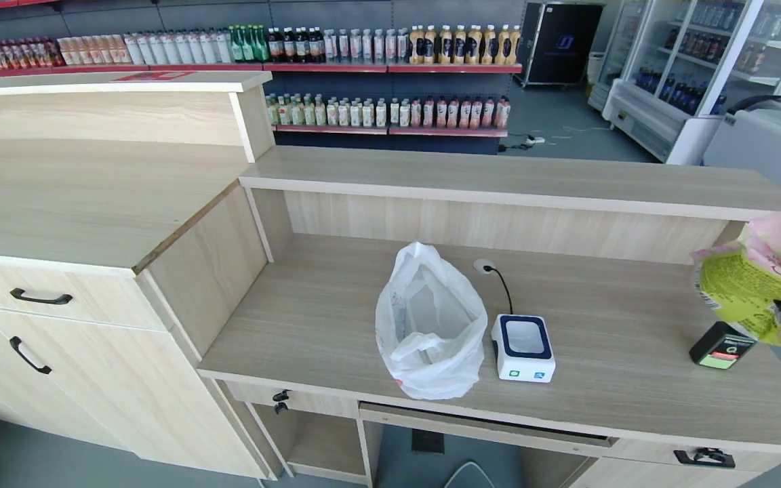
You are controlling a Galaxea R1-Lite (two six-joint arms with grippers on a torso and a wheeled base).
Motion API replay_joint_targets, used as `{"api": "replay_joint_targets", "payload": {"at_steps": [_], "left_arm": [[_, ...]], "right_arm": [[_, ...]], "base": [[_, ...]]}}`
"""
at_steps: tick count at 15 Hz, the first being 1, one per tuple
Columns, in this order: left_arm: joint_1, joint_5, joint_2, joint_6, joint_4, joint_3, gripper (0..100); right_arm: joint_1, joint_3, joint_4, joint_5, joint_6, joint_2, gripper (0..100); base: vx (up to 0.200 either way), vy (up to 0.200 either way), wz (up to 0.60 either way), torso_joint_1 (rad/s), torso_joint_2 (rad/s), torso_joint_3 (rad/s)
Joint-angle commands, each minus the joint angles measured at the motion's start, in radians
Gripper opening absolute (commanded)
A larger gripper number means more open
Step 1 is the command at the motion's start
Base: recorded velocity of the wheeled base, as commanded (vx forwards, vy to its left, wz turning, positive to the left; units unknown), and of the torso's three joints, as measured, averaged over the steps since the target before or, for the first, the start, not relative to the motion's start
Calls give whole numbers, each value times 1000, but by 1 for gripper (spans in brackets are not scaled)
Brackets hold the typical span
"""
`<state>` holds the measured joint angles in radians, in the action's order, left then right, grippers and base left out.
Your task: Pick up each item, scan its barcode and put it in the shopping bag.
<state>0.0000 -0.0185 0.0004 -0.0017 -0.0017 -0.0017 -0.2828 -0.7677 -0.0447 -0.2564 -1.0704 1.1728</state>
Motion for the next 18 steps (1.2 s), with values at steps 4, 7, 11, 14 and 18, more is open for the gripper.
{"api": "replay_joint_targets", "payload": {"at_steps": [4, 7, 11, 14, 18], "left_arm": [[0, 0, 0, 0, 0, 0, 100], [0, 0, 0, 0, 0, 0, 100], [0, 0, 0, 0, 0, 0, 100], [0, 0, 0, 0, 0, 0, 100], [0, 0, 0, 0, 0, 0, 100]], "right_arm": [[-191, -10, 40, -133, -539, 199, 0], [-214, -10, 40, -241, -727, 258, 0], [-214, -13, 40, -323, -826, 329, 0], [-219, -28, 40, -377, -942, 386, 0], [-219, -27, 37, -383, -1092, 410, 0]], "base": [[0, 0, 150, 2, 2, -2], [0, 0, 0, 0, 0, 0], [0, 0, 0, 0, 0, 0], [0, 0, 0, 0, 0, 0], [0, 0, 0, 0, 0, 0]]}}
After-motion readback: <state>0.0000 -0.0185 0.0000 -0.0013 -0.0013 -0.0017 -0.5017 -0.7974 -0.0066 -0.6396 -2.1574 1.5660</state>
